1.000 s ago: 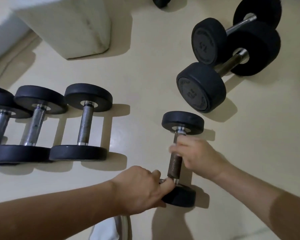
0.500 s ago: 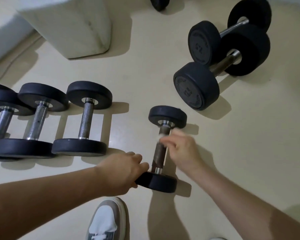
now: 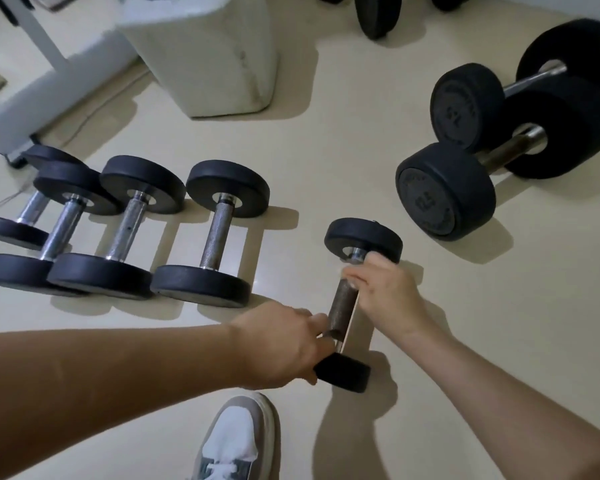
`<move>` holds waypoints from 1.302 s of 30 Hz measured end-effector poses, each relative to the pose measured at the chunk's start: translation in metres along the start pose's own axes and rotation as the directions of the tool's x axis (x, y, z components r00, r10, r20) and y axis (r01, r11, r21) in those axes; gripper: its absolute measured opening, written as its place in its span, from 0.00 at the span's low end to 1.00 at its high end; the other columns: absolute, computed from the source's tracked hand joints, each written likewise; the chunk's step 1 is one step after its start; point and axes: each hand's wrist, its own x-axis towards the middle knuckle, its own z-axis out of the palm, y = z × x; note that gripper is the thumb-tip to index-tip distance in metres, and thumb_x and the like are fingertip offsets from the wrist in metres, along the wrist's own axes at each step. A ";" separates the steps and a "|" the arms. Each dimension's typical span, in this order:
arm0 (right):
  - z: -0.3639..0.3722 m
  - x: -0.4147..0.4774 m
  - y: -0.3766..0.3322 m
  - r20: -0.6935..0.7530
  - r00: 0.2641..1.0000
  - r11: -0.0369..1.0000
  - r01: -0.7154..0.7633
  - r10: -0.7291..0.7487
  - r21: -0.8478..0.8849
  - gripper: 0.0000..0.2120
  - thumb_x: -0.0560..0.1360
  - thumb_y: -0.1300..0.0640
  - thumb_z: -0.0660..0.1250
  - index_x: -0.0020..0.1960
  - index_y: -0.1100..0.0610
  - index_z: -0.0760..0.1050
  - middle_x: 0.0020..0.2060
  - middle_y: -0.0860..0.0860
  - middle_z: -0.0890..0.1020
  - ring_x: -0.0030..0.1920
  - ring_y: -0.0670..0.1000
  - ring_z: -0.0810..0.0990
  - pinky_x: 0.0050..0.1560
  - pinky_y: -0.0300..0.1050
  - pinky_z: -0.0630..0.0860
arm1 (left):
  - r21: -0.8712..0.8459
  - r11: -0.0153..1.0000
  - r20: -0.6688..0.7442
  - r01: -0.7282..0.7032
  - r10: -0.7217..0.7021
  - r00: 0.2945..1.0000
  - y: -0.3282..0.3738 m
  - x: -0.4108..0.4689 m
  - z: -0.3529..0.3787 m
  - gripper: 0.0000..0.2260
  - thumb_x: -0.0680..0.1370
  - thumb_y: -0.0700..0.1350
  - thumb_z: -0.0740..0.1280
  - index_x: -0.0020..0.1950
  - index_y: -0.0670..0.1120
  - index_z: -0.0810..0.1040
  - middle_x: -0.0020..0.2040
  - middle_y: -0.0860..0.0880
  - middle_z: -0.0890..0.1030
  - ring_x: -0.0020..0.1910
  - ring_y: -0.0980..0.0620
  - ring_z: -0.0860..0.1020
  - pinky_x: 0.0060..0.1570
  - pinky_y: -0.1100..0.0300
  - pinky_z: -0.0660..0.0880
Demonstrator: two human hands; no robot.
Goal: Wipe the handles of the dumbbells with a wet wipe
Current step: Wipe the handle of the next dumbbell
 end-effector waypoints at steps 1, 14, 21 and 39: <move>0.001 0.009 0.001 -0.068 0.996 0.998 -0.059 0.059 -0.004 0.08 0.70 0.66 0.67 0.43 0.56 0.83 0.37 0.53 0.76 0.33 0.58 0.77 0.34 0.48 0.77 | 0.003 1.000 -0.005 -0.006 0.006 1.000 0.000 -0.001 0.002 0.15 0.81 0.54 0.59 0.62 0.46 0.70 0.50 0.47 0.73 0.39 0.46 0.74 0.37 0.50 0.77; 0.033 0.002 -0.032 -0.018 0.993 0.969 -0.106 0.113 0.222 0.07 0.71 0.61 0.67 0.44 0.57 0.84 0.37 0.50 0.80 0.36 0.52 0.79 0.39 0.33 0.70 | 0.036 0.981 0.022 -0.192 0.192 0.981 -0.051 -0.030 0.009 0.22 0.75 0.47 0.69 0.66 0.47 0.66 0.49 0.48 0.75 0.43 0.46 0.76 0.34 0.52 0.76; 0.030 0.014 -0.049 0.138 0.990 0.975 -0.011 -0.020 0.222 0.06 0.71 0.63 0.68 0.43 0.56 0.84 0.35 0.50 0.80 0.36 0.51 0.79 0.38 0.44 0.77 | 0.051 0.965 -0.002 -0.256 0.257 0.966 -0.073 -0.060 -0.013 0.16 0.78 0.44 0.62 0.65 0.51 0.69 0.51 0.52 0.77 0.47 0.49 0.75 0.41 0.53 0.78; 0.002 0.057 -0.080 0.174 0.850 0.830 -0.525 0.498 0.189 0.09 0.69 0.64 0.72 0.38 0.50 0.83 0.34 0.44 0.82 0.36 0.44 0.80 0.40 0.38 0.76 | -0.127 0.989 -0.210 -0.076 0.048 0.977 -0.075 -0.051 0.052 0.15 0.69 0.61 0.64 0.48 0.54 0.77 0.40 0.54 0.75 0.37 0.51 0.75 0.28 0.59 0.74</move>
